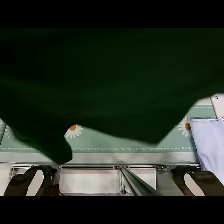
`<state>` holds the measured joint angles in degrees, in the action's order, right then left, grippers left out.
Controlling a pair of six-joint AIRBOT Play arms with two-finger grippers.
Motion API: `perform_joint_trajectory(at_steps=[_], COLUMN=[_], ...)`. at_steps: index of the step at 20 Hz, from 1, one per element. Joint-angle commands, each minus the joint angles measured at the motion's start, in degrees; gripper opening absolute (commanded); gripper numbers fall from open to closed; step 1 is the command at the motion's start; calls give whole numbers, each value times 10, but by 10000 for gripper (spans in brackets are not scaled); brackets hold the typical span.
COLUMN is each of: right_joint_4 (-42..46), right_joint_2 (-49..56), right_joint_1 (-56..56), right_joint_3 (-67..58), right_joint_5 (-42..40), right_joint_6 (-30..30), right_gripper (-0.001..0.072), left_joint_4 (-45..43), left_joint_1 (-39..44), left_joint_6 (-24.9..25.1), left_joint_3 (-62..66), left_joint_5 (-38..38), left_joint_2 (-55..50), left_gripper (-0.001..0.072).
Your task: Fold the shirts.
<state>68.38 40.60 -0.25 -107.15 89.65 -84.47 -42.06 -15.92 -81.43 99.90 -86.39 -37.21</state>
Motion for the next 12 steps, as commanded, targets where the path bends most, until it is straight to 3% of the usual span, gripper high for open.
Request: perform_joint_trajectory(at_steps=[1, 5, 7, 10, 12], right_joint_4=[7, 8, 9, -1, -19], right_joint_2=[-61, -87, -74, -14, 53], right_joint_1=[0, 0, 0, 0, 0], right_joint_3=[143, 365, 449, 517, 522], right_joint_5=[57, 11, -57, -138, -182], right_joint_6=[-26, -34, -31, -30, -2], right_gripper=[21, 21, 20, 20, 20], left_joint_4=[-21, -21, -21, -16, 46], left_joint_1=[-1, -1, 0, 4, 30], left_joint_6=[-22, -22, -13, -5, 70], left_joint_3=[-44, -241, -370, -569, -651], left_joint_5=[-73, -73, -49, 85, 165], left_joint_2=[39, 57, 55, 43, -4], left_gripper=[23, 23, 23, 23, 24])
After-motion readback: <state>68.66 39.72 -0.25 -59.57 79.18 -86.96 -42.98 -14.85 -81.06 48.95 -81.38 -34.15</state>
